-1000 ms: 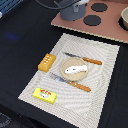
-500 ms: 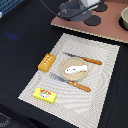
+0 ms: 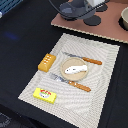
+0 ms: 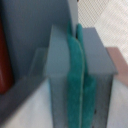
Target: Interact with the objects in diverse but meaningful ways.
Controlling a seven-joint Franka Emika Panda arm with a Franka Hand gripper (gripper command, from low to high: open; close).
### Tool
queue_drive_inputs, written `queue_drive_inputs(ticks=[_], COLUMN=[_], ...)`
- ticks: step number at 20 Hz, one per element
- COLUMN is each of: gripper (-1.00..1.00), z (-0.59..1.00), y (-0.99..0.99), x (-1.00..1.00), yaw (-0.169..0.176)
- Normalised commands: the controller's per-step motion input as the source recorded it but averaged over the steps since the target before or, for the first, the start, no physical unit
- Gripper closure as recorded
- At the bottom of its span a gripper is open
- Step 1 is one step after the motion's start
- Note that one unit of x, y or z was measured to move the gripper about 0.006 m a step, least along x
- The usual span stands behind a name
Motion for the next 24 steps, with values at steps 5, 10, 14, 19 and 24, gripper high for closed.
queue_drive_inputs(ticks=[5,10,14,19,24], gripper=[1.00,1.00,1.00,1.00,1.00], z=[0.31,0.04,-0.03,-0.02,0.35], y=[0.47,0.40,0.39,0.42,0.55], x=[0.86,0.87,0.86,0.72,0.43], yaw=[0.000,0.000,0.000,0.000,0.038])
